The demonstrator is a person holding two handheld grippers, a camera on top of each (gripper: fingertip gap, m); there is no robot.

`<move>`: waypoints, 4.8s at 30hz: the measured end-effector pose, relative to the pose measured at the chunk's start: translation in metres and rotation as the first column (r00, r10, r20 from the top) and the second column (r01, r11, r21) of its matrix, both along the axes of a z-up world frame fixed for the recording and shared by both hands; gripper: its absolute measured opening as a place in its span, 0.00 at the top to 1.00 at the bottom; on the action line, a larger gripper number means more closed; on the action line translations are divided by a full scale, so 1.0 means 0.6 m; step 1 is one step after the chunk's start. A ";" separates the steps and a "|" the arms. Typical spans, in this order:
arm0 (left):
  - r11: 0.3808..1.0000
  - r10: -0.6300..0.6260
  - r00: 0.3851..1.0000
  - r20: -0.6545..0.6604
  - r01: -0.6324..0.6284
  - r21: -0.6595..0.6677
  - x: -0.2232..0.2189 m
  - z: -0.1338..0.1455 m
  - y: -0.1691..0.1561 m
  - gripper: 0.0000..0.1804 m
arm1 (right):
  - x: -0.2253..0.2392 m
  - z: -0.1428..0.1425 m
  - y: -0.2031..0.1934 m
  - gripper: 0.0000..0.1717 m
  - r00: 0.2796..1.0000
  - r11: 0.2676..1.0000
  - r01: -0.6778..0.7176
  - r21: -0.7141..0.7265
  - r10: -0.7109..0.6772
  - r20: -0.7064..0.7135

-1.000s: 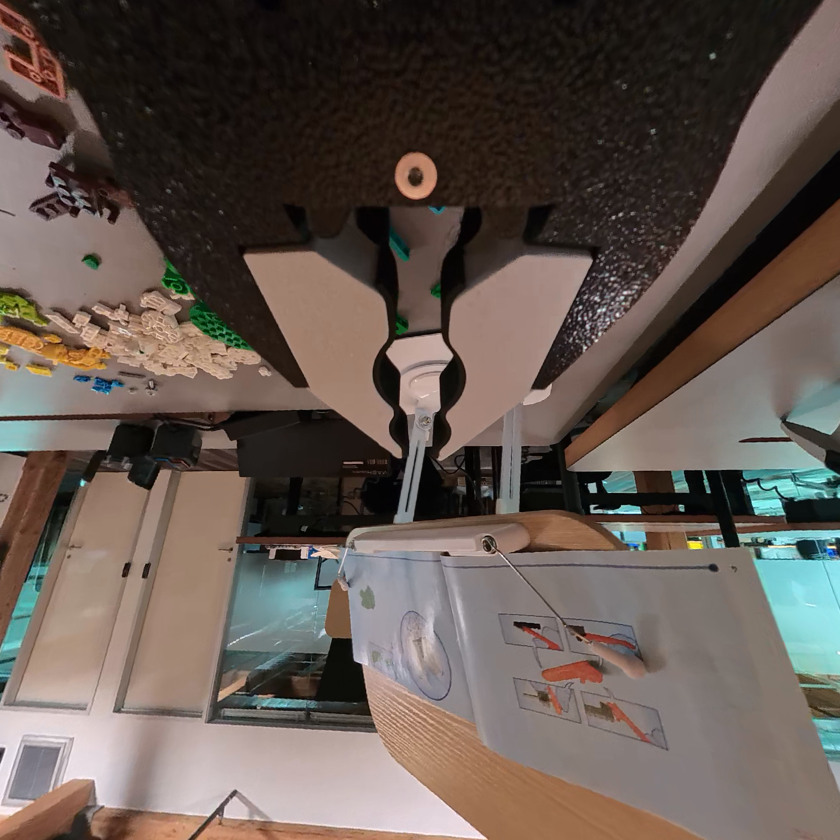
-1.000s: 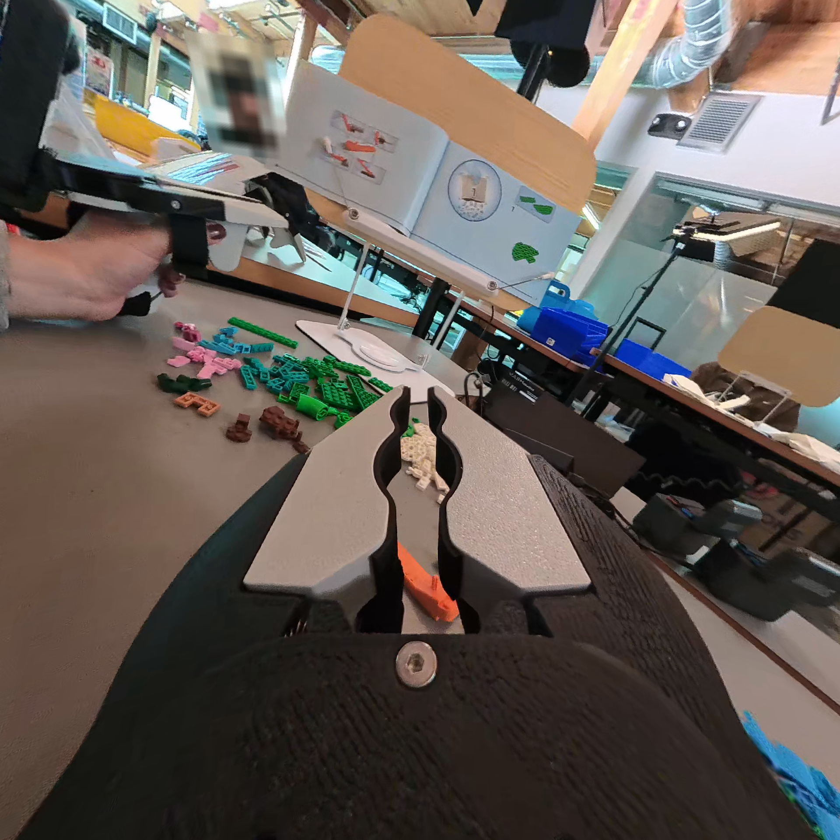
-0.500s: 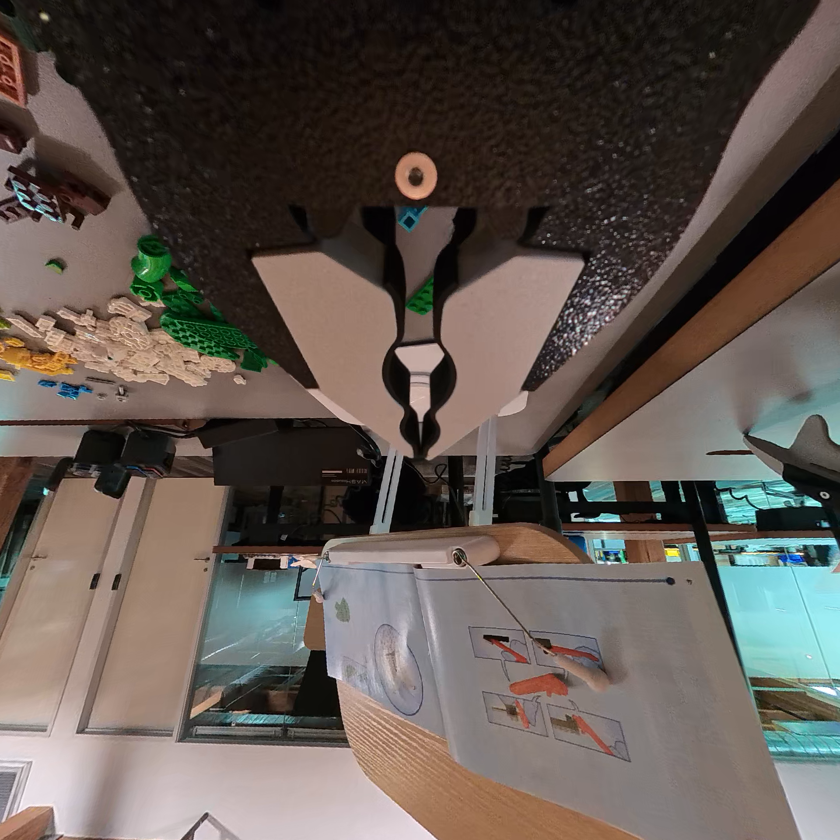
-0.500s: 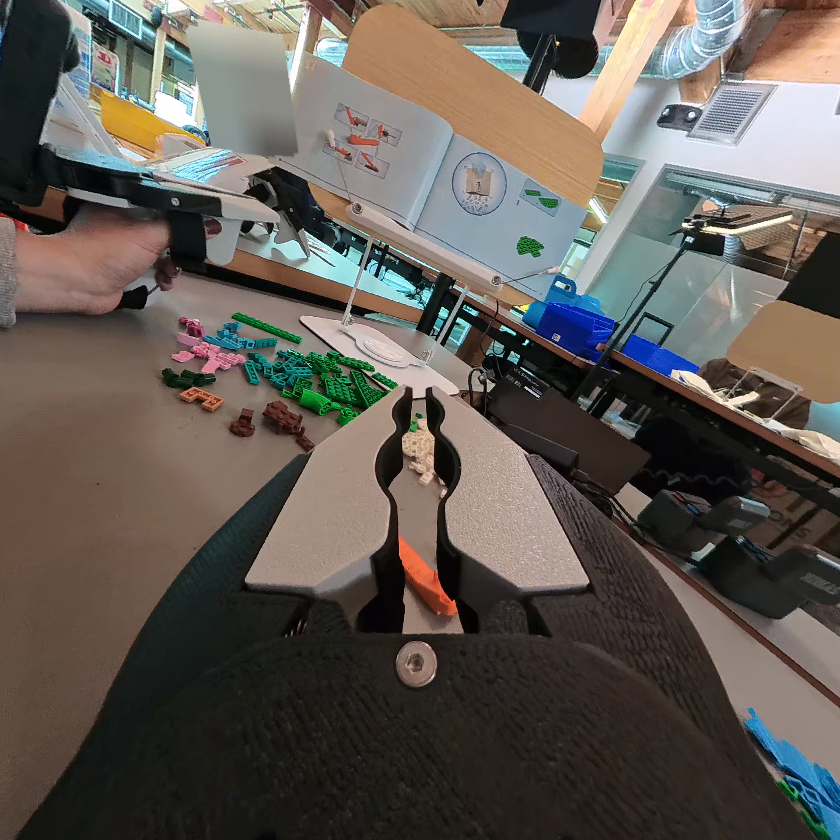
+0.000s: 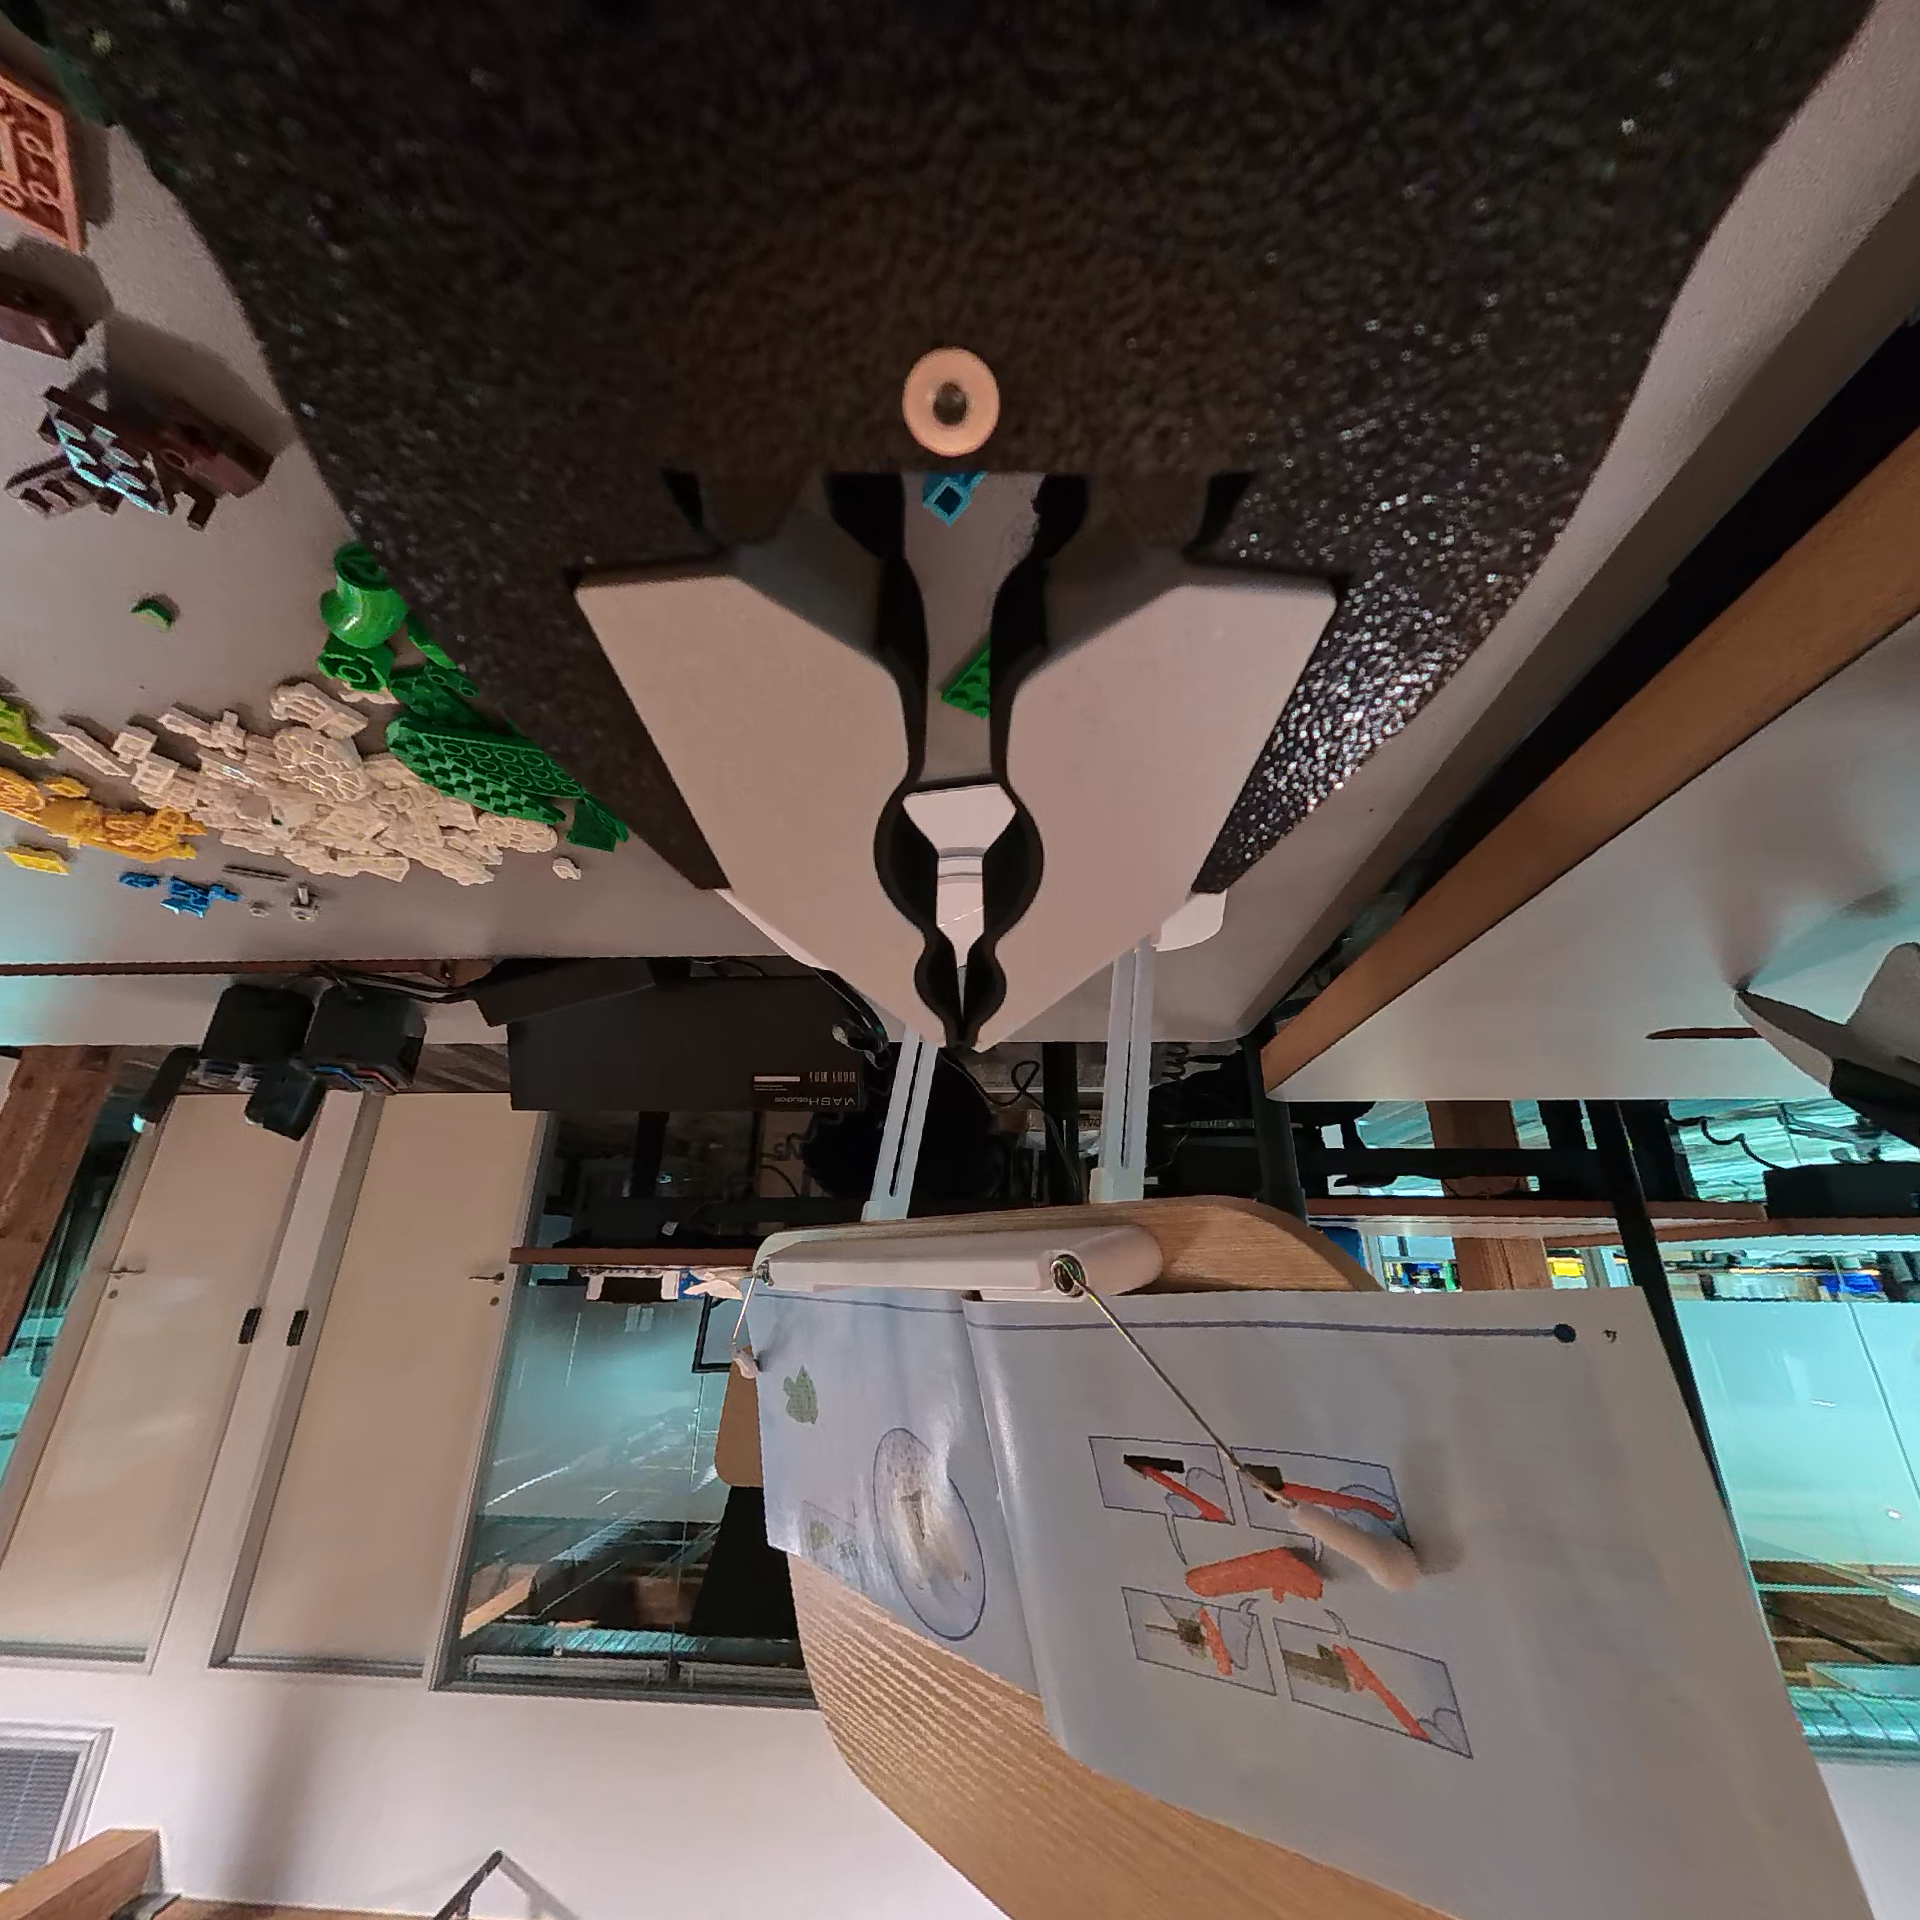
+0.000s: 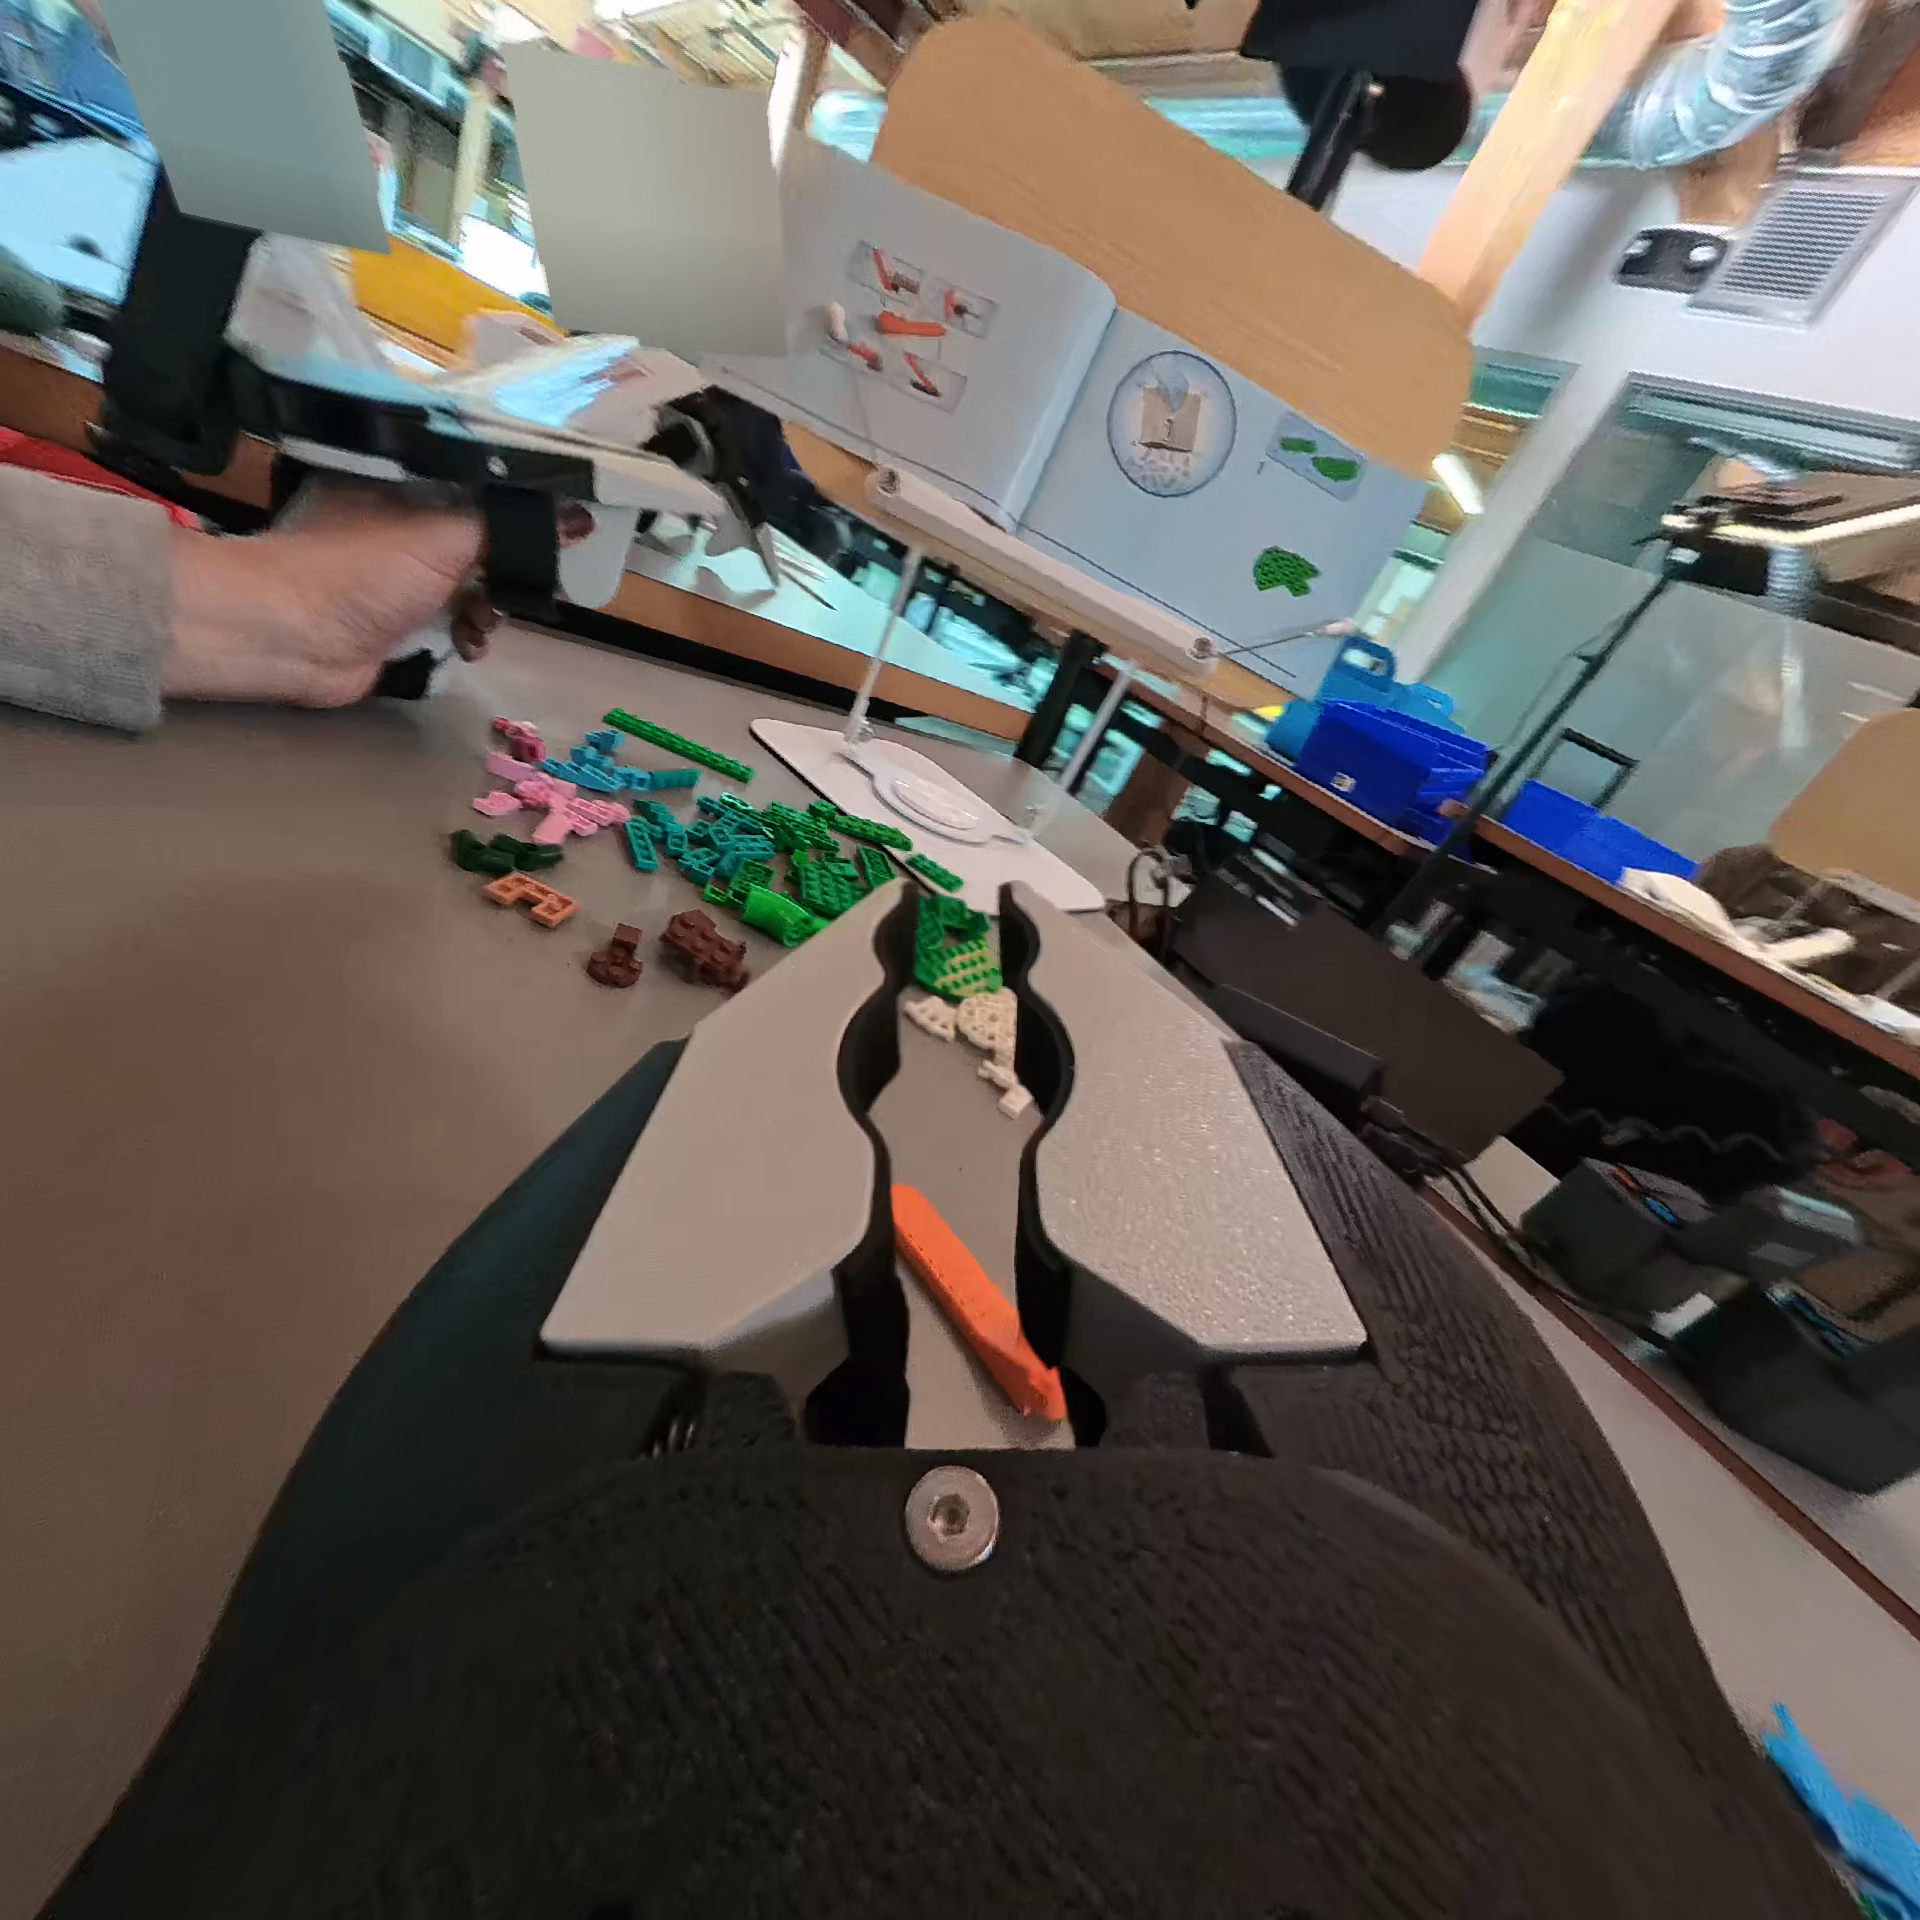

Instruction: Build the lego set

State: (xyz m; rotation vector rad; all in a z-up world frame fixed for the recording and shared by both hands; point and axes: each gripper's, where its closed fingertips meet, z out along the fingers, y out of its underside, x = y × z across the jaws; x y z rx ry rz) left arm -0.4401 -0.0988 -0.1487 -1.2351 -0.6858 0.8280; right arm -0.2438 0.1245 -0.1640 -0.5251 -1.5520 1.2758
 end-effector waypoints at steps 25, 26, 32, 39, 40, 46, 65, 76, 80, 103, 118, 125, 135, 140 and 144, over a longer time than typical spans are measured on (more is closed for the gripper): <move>1.000 0.013 1.000 -0.024 -0.013 -0.021 -0.003 0.008 -0.001 1.00 | 0.096 -0.188 0.347 0.91 0.268 0.973 -0.046 0.228 -0.208 0.941; 1.000 0.011 1.000 -0.024 -0.012 -0.024 -0.002 0.007 0.000 1.00 | 0.093 -0.181 0.342 0.91 0.289 0.970 -0.056 0.238 -0.213 0.933; 0.999 0.007 1.000 -0.028 -0.009 -0.039 -0.001 0.006 0.005 1.00 | 0.080 -0.120 0.148 0.91 0.444 0.934 -0.307 0.181 -0.028 0.896; 0.999 0.015 0.999 -0.033 -0.016 -0.035 0.003 0.009 -0.001 1.00 | 0.137 -0.177 -0.058 0.91 0.420 0.714 -0.626 0.314 -0.030 0.907; 0.999 0.016 0.999 -0.033 -0.017 -0.029 0.003 0.010 -0.003 1.00 | 0.140 -0.181 -0.068 0.91 0.413 0.712 -0.630 0.311 -0.032 0.910; 1.000 0.007 1.000 -0.021 -0.007 -0.009 0.000 0.009 -0.001 1.00 | 0.150 -0.190 -0.078 0.84 0.378 0.727 -0.625 0.283 -0.035 0.925; 1.000 -0.012 1.000 -0.006 0.012 0.002 -0.004 0.004 0.012 1.00 | -0.009 -0.103 0.011 0.70 0.583 0.985 -0.166 -0.045 0.135 0.801; 1.000 -0.013 1.000 -0.025 0.012 -0.029 -0.006 0.007 0.016 1.00 | -0.274 -0.141 -0.097 0.69 0.456 0.956 -0.283 0.081 0.060 0.888; 0.999 -0.020 0.999 -0.028 0.019 -0.027 -0.005 0.009 0.019 1.00 | -0.310 -0.173 -0.101 0.68 0.384 0.962 -0.264 0.070 0.039 0.922; 1.000 -0.003 0.999 -0.041 0.003 -0.013 -0.006 0.017 0.011 1.00 | -0.286 -0.126 -0.079 0.82 0.602 0.943 -0.281 0.181 0.026 0.798; 0.999 0.011 0.998 -0.056 -0.009 0.037 -0.001 0.032 0.001 1.00 | -0.149 -0.046 -0.066 0.82 0.957 0.870 -0.147 0.471 0.005 0.289; 0.992 0.054 0.998 -0.028 -0.050 0.115 -0.010 0.033 -0.030 1.00 | -0.102 -0.040 -0.082 0.82 0.999 0.849 -0.019 0.528 -0.011 0.053; 0.992 0.034 0.999 0.001 -0.034 0.124 -0.009 0.021 -0.023 1.00 | -0.081 -0.037 -0.085 0.82 0.974 0.827 0.150 0.542 -0.029 -0.225; 0.994 0.017 1.000 0.010 -0.018 0.109 -0.007 0.014 -0.013 1.00 | -0.079 -0.035 -0.089 0.82 0.971 0.838 0.138 0.529 -0.008 -0.240; 0.998 0.026 1.000 0.006 -0.027 0.065 -0.009 0.006 -0.006 1.00 | -0.081 -0.029 -0.081 0.82 0.973 0.868 0.124 0.480 -0.012 -0.230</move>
